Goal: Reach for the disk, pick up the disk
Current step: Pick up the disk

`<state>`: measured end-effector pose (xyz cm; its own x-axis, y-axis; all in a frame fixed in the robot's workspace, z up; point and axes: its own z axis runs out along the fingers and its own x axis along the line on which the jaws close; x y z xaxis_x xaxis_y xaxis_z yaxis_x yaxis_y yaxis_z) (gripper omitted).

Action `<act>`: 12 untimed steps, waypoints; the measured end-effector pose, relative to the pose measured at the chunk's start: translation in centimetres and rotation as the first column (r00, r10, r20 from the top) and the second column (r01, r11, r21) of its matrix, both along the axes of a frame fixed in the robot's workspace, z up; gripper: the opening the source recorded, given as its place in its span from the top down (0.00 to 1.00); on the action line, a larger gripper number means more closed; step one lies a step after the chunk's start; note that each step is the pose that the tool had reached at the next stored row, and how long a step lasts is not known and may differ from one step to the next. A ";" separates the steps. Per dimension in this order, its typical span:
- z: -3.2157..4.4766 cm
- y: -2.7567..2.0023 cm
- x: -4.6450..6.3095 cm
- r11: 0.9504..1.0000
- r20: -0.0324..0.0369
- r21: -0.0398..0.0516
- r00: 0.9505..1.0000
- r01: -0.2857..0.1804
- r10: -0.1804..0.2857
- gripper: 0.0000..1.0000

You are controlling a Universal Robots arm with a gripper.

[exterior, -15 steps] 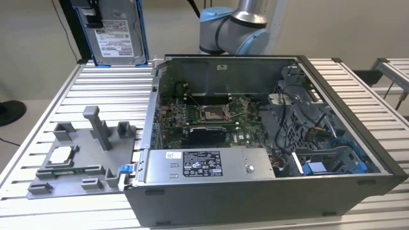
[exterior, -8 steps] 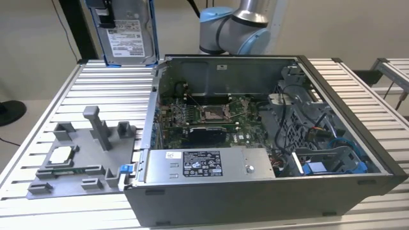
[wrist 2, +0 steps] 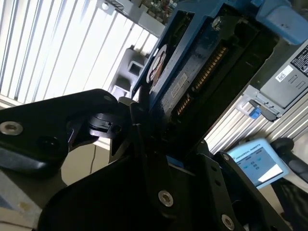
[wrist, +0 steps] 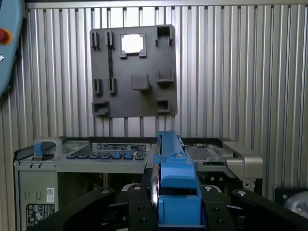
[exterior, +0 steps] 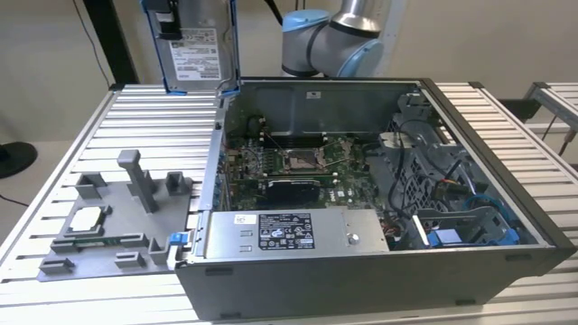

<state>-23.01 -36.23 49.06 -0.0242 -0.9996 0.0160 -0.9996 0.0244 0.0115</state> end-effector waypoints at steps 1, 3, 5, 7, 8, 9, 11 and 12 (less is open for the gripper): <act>0.00 0.00 0.3 1.000 0.000 0.000 1.000 0.000 0.000 1.00; 0.00 -0.01 0.8 1.000 0.000 0.000 1.000 0.000 0.000 1.00; 0.00 -0.02 1.4 1.000 0.000 0.000 1.000 0.000 0.000 1.00; 0.00 -0.02 2.0 1.000 0.000 0.000 1.000 0.000 0.000 1.00; 0.00 -0.03 2.2 1.000 -0.001 0.000 1.000 0.000 0.000 1.00; 0.01 -0.03 2.5 1.000 -0.001 0.000 1.000 0.000 0.000 1.00; 0.00 -0.04 3.0 1.000 -0.001 0.000 1.000 0.000 0.000 1.00; 0.00 -0.04 3.3 1.000 -0.001 0.000 1.000 0.000 0.000 1.00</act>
<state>-19.70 -36.27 49.06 -0.0240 -0.9996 0.0161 -0.9996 0.0242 0.0122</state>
